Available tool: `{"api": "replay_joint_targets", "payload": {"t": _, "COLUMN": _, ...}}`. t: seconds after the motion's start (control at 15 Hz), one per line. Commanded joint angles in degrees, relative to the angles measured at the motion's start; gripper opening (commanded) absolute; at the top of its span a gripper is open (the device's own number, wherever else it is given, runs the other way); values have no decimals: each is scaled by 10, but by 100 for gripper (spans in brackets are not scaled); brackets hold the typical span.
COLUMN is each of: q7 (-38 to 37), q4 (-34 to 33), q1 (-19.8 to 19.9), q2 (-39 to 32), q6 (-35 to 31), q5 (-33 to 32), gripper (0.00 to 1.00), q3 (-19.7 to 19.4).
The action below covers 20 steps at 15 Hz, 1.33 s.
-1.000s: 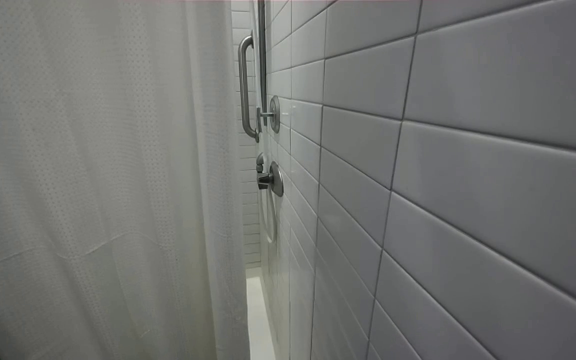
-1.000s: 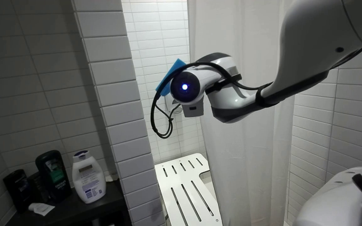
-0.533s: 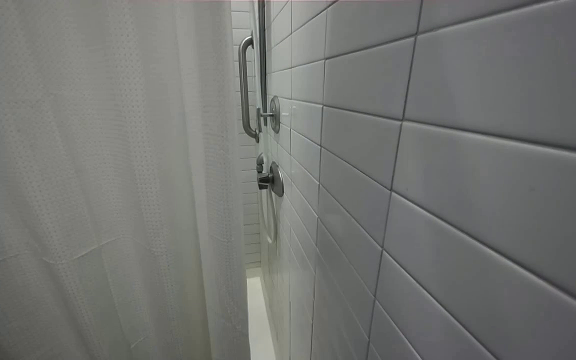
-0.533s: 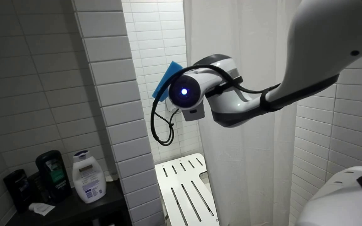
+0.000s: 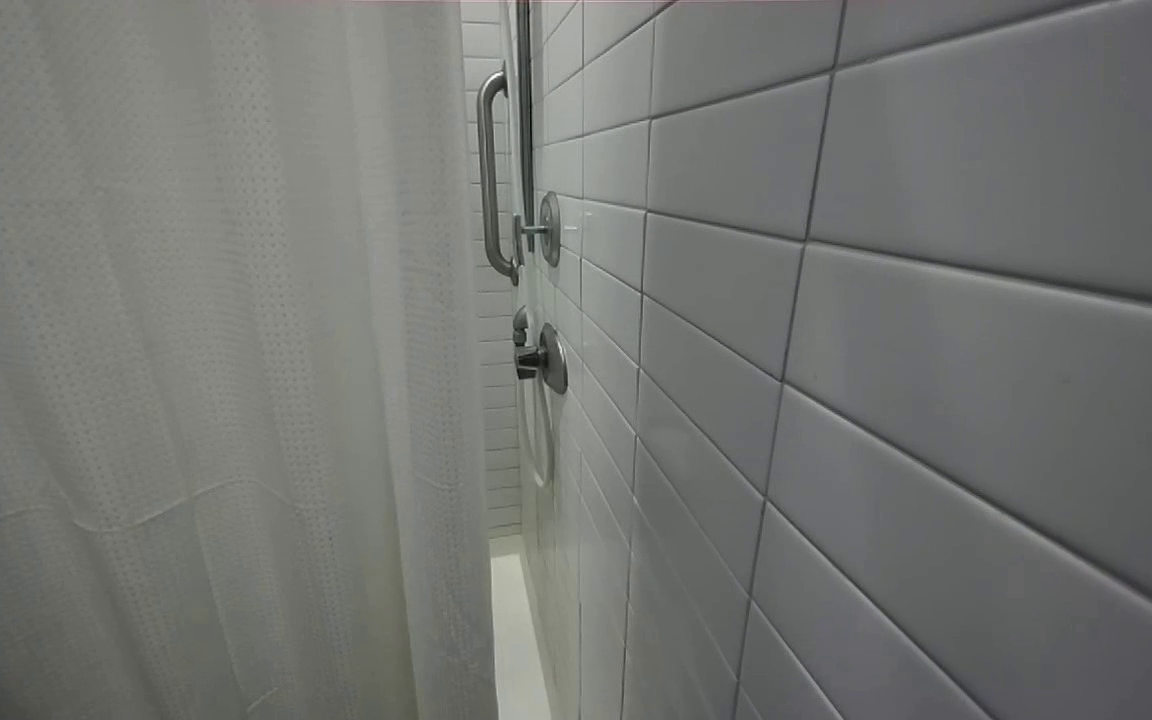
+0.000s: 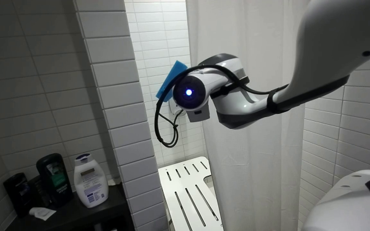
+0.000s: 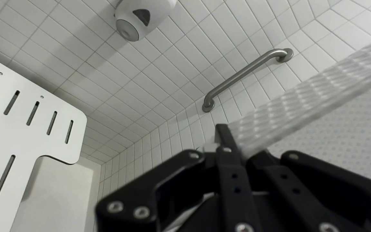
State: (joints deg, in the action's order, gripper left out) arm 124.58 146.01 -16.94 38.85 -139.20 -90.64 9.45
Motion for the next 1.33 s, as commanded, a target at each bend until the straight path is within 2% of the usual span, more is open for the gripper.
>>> {"api": "replay_joint_targets", "payload": {"t": 0.0, "q7": 2, "q4": 0, "q1": -4, "q2": 1, "q6": -13, "q5": 2, "gripper": 0, "q3": -13}}
{"api": "replay_joint_targets", "payload": {"t": 0.67, "q7": 76, "q4": -68, "q1": -32, "q2": -100, "q6": -142, "q5": 20, "gripper": 0, "q3": -2}}
{"api": "replay_joint_targets", "payload": {"t": 1.13, "q7": 143, "q4": -109, "q1": -39, "q2": -143, "q6": -213, "q5": 36, "gripper": 0, "q3": 13}}
{"api": "replay_joint_targets", "payload": {"t": 1.2, "q7": 155, "q4": -109, "q1": -40, "q2": -145, "q6": -221, "q5": 44, "gripper": 26, "q3": 15}}
{"api": "replay_joint_targets", "payload": {"t": 1.27, "q7": 171, "q4": -109, "q1": -50, "q2": -144, "q6": -224, "q5": 53, "gripper": 27, "q3": 10}}
